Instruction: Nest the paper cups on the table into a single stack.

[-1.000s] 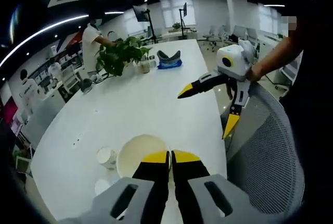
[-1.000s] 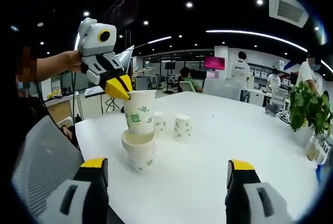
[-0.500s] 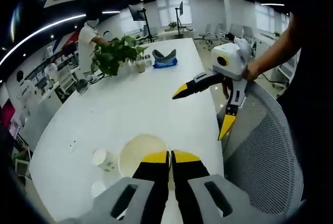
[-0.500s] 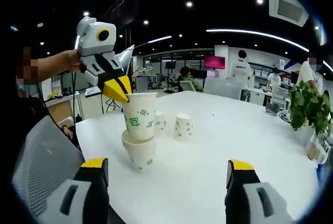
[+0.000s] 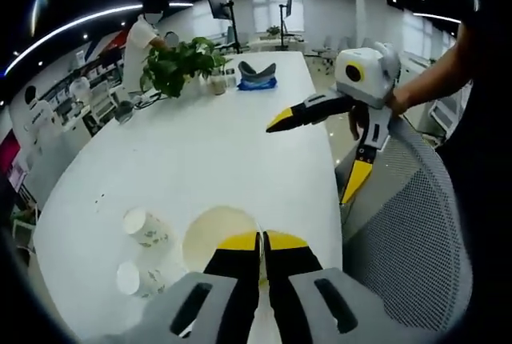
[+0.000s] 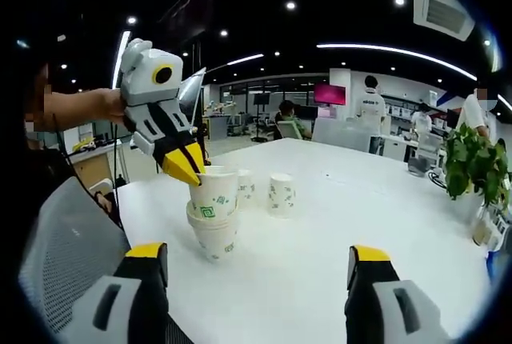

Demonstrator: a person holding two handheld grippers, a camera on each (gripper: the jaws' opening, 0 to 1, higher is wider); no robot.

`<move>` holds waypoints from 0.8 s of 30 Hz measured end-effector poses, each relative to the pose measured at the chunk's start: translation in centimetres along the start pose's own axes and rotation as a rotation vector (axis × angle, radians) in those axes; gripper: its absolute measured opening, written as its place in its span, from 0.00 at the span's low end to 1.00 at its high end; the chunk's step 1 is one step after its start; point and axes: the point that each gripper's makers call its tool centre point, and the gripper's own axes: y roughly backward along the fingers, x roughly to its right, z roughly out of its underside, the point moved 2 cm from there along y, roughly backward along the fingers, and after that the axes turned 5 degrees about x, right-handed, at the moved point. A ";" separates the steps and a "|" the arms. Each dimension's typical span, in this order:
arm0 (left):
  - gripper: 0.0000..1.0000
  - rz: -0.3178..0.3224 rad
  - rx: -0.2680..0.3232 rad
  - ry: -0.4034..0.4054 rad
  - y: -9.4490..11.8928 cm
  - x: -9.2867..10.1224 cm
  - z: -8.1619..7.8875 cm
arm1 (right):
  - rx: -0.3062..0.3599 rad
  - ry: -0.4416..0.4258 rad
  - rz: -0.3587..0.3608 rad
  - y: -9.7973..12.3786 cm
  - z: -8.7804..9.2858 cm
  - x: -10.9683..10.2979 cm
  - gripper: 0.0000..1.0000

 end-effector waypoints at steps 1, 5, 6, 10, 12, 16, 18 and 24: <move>0.00 0.007 0.009 0.021 -0.1 0.1 0.0 | -0.001 0.000 0.000 0.0 0.0 0.0 0.95; 0.00 0.010 0.019 0.062 -0.5 -0.2 0.4 | -0.003 0.000 0.000 0.0 0.1 0.0 0.94; 0.00 0.012 0.018 0.066 -0.6 -0.2 0.6 | -0.004 -0.001 0.000 0.0 0.1 0.0 0.94; 0.00 0.023 0.018 0.102 -0.9 -0.3 1.3 | -0.004 -0.003 -0.001 0.0 0.1 0.0 0.94; 0.00 0.028 0.017 0.113 -1.1 -0.3 1.6 | -0.006 -0.001 -0.002 0.0 0.1 -0.1 0.94; 0.00 0.041 0.009 0.126 -1.4 -0.2 2.1 | -0.008 -0.003 -0.002 0.0 0.2 0.0 0.94; 0.00 0.050 0.010 0.134 -1.5 0.0 2.2 | -0.010 -0.003 -0.002 0.0 0.2 0.0 0.94; 0.01 0.077 0.010 0.163 -1.9 0.3 2.6 | -0.013 -0.003 -0.003 0.0 0.2 -0.1 0.93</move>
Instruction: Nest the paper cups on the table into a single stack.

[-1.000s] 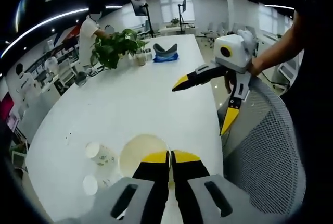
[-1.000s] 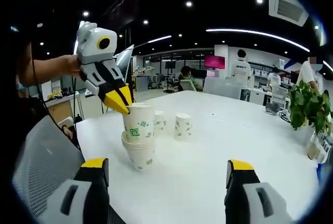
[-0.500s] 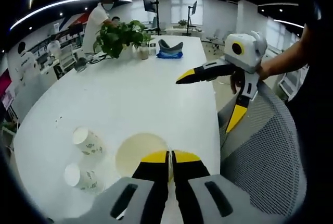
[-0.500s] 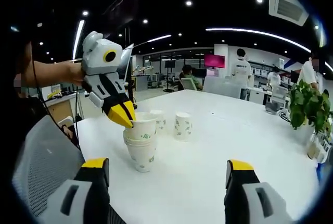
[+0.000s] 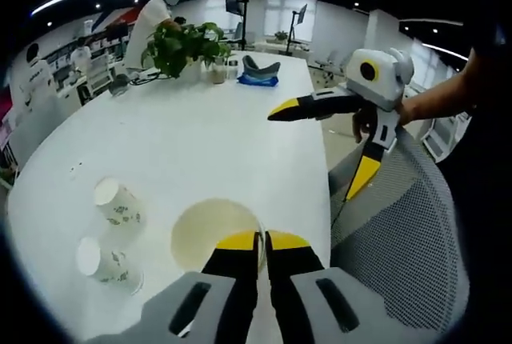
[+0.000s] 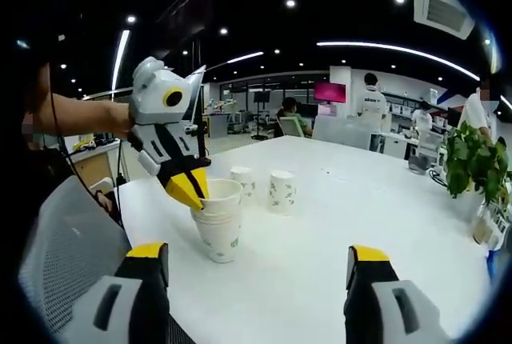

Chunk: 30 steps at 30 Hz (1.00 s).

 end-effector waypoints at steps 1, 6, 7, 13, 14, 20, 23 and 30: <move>0.01 0.007 0.000 0.009 -0.1 0.1 0.1 | 0.000 0.001 0.001 0.0 0.0 0.1 0.93; 0.01 0.008 -0.002 0.019 -0.4 0.2 0.3 | -0.001 0.000 0.004 0.0 0.1 0.2 0.93; 0.01 0.009 -0.003 0.019 -0.4 0.2 0.4 | -0.001 0.000 0.005 0.0 0.1 0.2 0.93; 0.02 0.012 -0.012 0.015 -0.9 0.4 0.7 | 0.000 -0.001 0.008 0.1 0.0 0.2 0.93; 0.02 0.013 -0.013 0.014 -0.9 0.4 0.7 | 0.000 0.000 0.008 0.0 0.0 0.2 0.93; 0.02 0.012 -0.012 0.021 -0.9 0.2 0.9 | -0.004 0.001 0.006 0.0 0.2 0.2 0.93; 0.03 0.011 -0.004 0.024 -0.8 0.2 0.7 | -0.006 0.000 0.004 0.0 0.2 0.1 0.93; 0.15 -0.004 0.017 0.008 0.0 -0.1 0.2 | -0.010 0.001 0.003 0.0 0.3 0.2 0.93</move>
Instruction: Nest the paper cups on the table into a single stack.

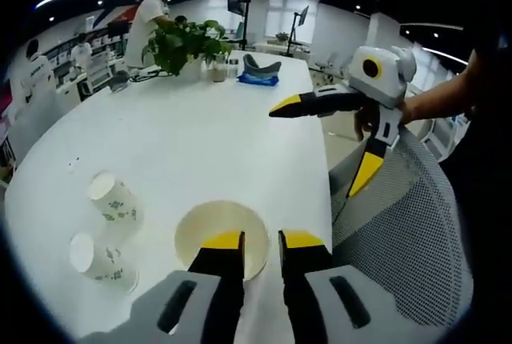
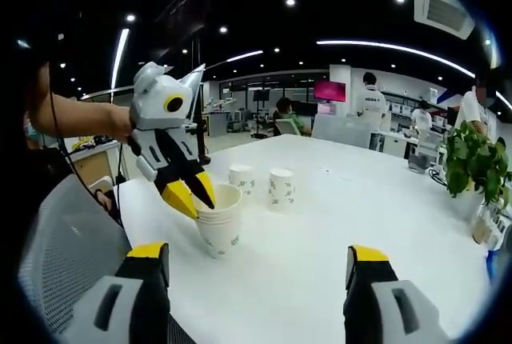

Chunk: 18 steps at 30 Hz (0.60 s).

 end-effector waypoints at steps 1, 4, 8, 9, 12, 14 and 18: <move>0.16 -0.003 0.005 0.001 0.1 -0.1 -0.1 | -0.001 0.001 0.000 0.0 0.0 0.0 0.93; 0.20 -0.016 0.022 0.000 0.7 -0.4 -0.7 | 0.000 0.000 0.001 0.0 0.0 0.0 0.93; 0.25 -0.049 0.049 -0.013 1.5 -1.7 -1.3 | 0.000 -0.005 0.000 0.0 0.0 0.1 0.93; 0.25 -0.068 0.062 -0.016 1.8 -2.2 -1.5 | 0.001 -0.004 -0.002 0.0 0.0 0.0 0.93; 0.27 -0.102 0.083 0.002 2.4 -3.4 -1.6 | 0.000 -0.003 -0.004 0.0 0.0 0.0 0.93; 0.29 -0.135 0.094 0.007 2.9 -4.4 -1.6 | 0.002 -0.005 -0.003 0.0 -0.1 -0.1 0.93; 0.33 -0.195 0.117 0.021 3.9 -6.4 -1.7 | 0.001 -0.005 -0.001 0.0 -0.1 -0.1 0.93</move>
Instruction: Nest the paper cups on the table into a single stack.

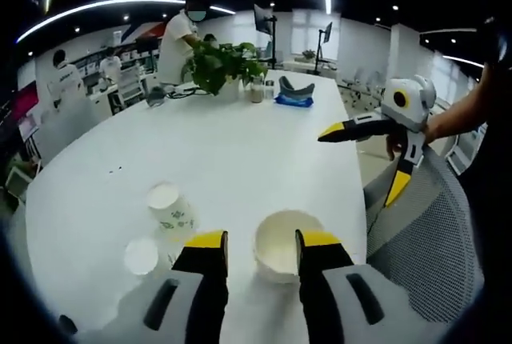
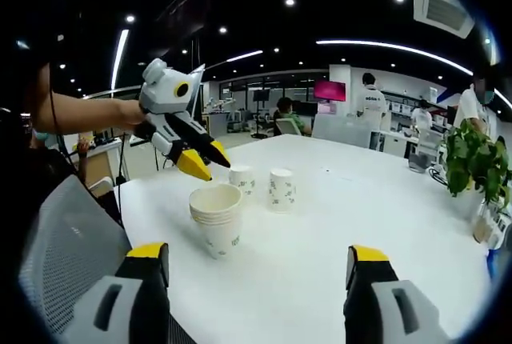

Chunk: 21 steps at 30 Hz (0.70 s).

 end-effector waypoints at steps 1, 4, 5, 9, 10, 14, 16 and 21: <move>0.33 -0.013 0.006 0.008 0.1 -0.4 -0.1 | 0.000 0.000 0.000 0.0 0.0 0.0 0.93; 0.37 -0.054 0.029 0.033 0.4 -1.6 -0.3 | 0.003 -0.003 0.002 0.0 0.0 0.1 0.93; 0.39 -0.066 0.033 0.037 0.5 -2.0 -0.3 | 0.003 -0.003 0.002 0.0 0.0 0.1 0.93; 0.44 -0.117 0.059 0.047 1.0 -4.2 -0.2 | -0.004 0.001 0.004 0.0 0.2 0.2 0.93; 0.45 -0.134 0.064 0.042 1.0 -4.8 -0.2 | -0.007 0.003 0.005 0.0 0.2 0.2 0.93; 0.47 -0.178 0.074 0.047 0.9 -7.4 0.4 | -0.005 0.000 0.009 0.0 0.1 0.2 0.93; 0.50 -0.204 0.073 0.034 0.9 -7.5 0.6 | -0.004 -0.002 0.011 0.0 0.1 0.3 0.93; 0.53 -0.254 0.061 0.029 -0.1 -9.7 1.6 | -0.005 -0.004 0.013 0.0 0.1 0.3 0.93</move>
